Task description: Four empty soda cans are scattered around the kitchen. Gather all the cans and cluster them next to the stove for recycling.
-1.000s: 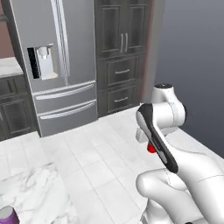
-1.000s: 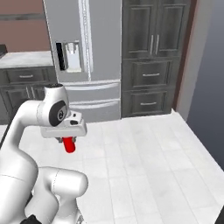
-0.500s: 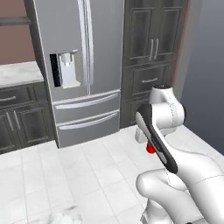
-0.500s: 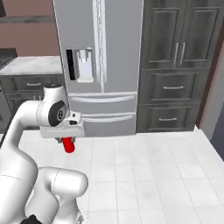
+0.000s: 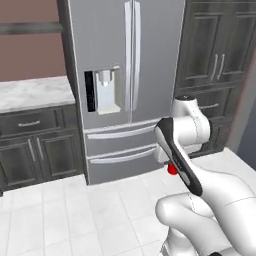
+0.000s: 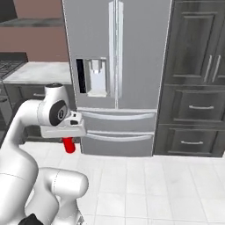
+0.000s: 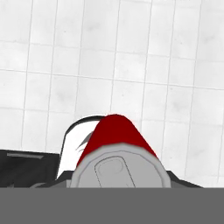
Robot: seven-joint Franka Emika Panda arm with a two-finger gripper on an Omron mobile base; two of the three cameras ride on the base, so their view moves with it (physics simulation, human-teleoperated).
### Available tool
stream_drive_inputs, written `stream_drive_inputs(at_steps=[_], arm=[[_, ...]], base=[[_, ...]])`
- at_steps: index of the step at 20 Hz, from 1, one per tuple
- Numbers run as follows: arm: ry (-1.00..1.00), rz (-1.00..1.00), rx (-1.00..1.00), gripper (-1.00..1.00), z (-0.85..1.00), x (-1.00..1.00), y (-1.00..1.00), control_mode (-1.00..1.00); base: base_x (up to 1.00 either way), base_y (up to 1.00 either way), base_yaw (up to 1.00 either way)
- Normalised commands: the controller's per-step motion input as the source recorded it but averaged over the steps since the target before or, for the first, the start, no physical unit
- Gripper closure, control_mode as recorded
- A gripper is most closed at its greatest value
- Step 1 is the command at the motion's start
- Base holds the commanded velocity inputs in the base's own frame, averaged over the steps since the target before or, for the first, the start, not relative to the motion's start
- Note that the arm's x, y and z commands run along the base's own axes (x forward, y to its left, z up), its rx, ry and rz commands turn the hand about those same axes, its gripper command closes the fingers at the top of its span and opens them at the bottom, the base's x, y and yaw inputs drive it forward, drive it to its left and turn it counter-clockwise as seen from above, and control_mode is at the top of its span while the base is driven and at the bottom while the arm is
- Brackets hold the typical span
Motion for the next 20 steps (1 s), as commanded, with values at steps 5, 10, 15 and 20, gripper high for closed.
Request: stream_drive_inputs(at_steps=[5,10,15,20], arm=[[0.00,0.00,0.00,1.00,0.00,0.00,0.00,1.00],[0.00,0.00,0.00,1.00,0.00,0.00,0.00,1.00],[0.00,0.00,0.00,1.00,0.00,0.00,0.00,1.00],[0.00,0.00,0.00,1.00,0.00,0.00,0.00,1.00]], base=[[0.46,0.00,0.42],[0.41,0.00,0.43],[0.41,0.00,0.43],[0.78,0.00,0.32]])
